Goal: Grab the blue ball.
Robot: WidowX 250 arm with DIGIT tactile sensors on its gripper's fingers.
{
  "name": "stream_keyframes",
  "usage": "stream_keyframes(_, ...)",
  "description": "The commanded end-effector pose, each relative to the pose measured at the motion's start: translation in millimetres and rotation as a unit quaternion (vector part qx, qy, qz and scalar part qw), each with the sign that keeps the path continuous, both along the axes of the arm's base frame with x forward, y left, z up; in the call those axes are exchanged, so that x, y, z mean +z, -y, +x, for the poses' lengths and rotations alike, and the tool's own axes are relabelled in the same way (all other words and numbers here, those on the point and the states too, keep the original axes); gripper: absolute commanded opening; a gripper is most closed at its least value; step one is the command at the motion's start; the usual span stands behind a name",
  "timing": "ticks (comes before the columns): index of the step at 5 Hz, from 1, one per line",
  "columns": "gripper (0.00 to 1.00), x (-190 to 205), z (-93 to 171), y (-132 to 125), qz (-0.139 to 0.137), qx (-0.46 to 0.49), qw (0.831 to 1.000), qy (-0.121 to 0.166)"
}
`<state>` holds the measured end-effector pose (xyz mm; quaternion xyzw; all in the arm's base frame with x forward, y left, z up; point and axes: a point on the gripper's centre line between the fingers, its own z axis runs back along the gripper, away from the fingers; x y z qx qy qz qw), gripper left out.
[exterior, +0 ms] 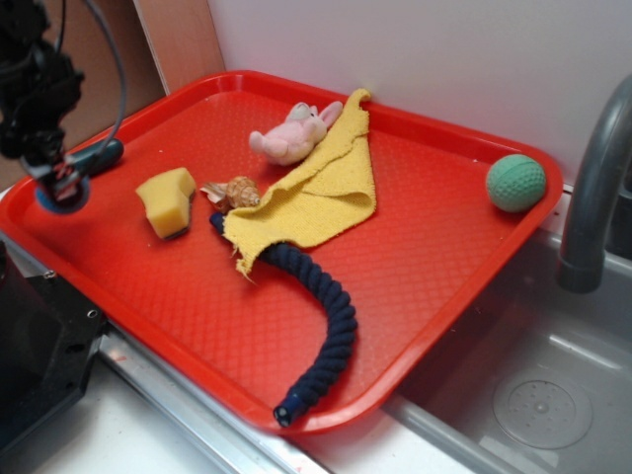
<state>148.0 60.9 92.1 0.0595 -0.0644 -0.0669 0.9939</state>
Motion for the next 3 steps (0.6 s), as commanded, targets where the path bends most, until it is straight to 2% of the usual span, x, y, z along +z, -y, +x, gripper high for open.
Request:
stream_keyframes(1, 0.00, 109, 56, 54, -0.097, 0.077, 0.992, -0.008)
stream_keyframes(2, 0.00, 134, 62, 59, -0.102, 0.126, 0.987, -0.022)
stream_keyframes(3, 0.00, 131, 59, 58, -0.110, 0.140, 0.984, -0.024)
